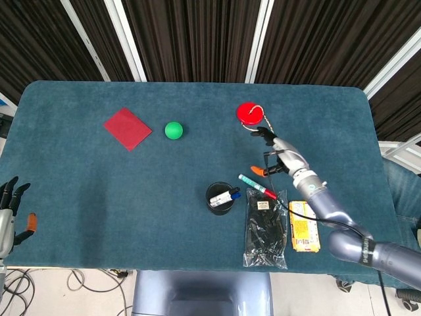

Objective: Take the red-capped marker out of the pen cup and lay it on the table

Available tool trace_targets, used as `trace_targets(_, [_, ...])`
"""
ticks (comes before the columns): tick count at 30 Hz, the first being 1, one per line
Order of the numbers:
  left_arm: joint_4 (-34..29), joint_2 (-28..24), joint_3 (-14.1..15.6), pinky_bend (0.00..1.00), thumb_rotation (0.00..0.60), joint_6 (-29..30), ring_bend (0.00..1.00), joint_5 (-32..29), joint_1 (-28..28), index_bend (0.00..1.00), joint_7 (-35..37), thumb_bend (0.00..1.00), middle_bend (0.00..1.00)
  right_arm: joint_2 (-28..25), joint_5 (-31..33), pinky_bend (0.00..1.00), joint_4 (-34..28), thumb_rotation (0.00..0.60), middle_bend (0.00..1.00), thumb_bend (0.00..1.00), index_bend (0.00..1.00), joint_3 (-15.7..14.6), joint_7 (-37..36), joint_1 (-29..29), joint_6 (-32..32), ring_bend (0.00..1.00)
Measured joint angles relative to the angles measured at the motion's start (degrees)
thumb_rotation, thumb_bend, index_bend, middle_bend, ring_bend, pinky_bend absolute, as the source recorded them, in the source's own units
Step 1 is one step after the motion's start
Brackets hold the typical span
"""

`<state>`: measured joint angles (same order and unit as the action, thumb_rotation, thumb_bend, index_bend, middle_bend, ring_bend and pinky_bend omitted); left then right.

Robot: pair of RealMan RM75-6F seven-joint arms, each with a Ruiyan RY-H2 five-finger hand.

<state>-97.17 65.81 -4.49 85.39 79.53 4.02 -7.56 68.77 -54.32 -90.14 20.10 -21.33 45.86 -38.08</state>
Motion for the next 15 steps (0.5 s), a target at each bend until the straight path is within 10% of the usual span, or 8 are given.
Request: trace_targets(15, [0.15, 0.45, -0.01, 0.00, 0.600, 0.62, 0.00, 0.52, -0.02, 0.14, -1.00, 0.48, 0.00, -11.76, -15.09, 0.17, -9.20, 0.600, 0.00, 0.28, 0.01, -8.34, 8.94, -19.10, -25.13, 0.00])
